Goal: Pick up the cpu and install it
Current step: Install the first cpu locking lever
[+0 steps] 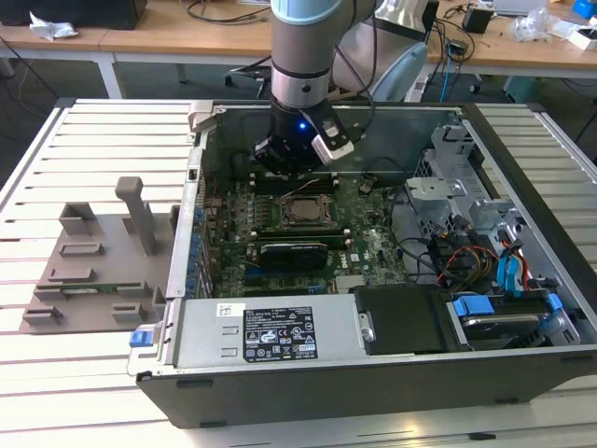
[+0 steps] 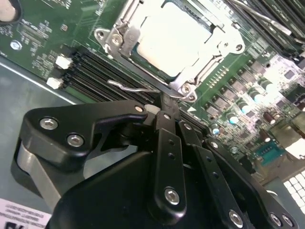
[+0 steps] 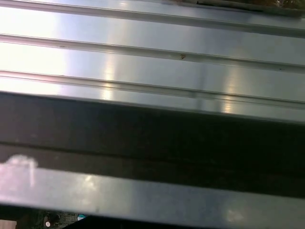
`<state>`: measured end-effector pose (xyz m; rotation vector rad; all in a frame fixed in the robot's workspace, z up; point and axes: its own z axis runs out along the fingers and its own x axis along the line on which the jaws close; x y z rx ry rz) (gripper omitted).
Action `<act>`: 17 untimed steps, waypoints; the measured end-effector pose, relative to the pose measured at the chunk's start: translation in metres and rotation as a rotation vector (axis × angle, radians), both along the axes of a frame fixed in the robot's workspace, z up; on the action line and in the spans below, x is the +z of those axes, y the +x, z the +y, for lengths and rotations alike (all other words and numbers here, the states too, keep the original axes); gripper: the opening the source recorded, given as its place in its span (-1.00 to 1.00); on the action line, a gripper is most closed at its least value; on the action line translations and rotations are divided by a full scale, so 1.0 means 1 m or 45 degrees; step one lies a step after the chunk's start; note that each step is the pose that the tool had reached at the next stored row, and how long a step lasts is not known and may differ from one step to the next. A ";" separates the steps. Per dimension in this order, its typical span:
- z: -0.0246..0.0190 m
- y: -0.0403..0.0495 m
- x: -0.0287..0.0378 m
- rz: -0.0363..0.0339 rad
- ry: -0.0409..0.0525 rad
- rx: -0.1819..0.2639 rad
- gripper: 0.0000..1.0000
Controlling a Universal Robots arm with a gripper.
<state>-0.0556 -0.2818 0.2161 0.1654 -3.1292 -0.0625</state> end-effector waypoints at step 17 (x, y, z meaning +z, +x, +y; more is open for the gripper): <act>0.0000 0.0224 -0.0045 0.0020 0.000 0.004 -0.79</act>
